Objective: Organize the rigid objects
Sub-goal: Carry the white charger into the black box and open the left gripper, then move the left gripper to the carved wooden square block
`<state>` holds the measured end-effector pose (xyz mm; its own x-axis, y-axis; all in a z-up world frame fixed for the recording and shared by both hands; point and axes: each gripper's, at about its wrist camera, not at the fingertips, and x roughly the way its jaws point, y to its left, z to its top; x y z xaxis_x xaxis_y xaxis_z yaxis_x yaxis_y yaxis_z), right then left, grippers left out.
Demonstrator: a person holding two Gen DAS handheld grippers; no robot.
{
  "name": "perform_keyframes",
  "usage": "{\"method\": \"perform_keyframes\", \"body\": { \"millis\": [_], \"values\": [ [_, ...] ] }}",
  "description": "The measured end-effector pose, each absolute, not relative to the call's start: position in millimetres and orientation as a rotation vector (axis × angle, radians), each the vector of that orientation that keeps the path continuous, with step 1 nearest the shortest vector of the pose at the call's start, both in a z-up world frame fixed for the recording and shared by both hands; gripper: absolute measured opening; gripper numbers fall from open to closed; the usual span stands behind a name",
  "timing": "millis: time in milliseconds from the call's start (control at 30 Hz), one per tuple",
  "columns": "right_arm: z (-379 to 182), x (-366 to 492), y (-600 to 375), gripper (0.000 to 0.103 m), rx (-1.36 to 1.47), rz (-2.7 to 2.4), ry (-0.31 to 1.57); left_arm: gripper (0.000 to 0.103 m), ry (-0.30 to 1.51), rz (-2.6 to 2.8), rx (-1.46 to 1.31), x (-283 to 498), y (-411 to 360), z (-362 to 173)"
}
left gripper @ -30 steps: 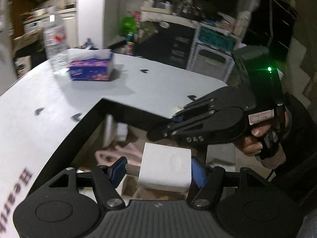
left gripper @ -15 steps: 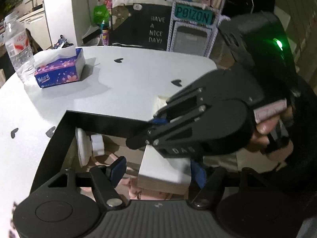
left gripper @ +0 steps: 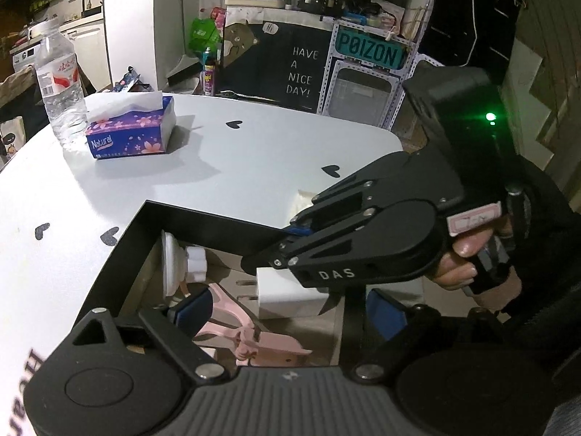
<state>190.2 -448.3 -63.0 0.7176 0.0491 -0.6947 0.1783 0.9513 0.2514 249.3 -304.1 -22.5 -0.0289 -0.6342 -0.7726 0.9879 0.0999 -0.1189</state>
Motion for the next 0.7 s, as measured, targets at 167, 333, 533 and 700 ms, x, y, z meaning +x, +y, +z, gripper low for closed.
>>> {"method": "perform_keyframes", "body": {
  "millis": [167, 333, 533, 700],
  "values": [
    [-63.0, 189.8, -447.9, 0.009, 0.311, -0.076, 0.769, 0.096, 0.802, -1.397, 0.552, 244.7, -297.1, -18.3],
    [-63.1, 189.6, -447.4, 0.009, 0.309, -0.078, 0.766, 0.099, 0.795, -1.364, 0.546, 239.6, -288.1, -14.6],
    [-63.0, 188.8, -446.0, 0.008, 0.307, -0.091, 0.763, 0.100, 0.783, -1.319, 0.519, 232.6, -272.9, -7.8],
    [-62.6, 188.2, -440.6, 0.007, 0.291, -0.123, 0.753, 0.101, 0.777, -1.248, 0.472, 227.0, -255.5, -2.3]
  ]
}}
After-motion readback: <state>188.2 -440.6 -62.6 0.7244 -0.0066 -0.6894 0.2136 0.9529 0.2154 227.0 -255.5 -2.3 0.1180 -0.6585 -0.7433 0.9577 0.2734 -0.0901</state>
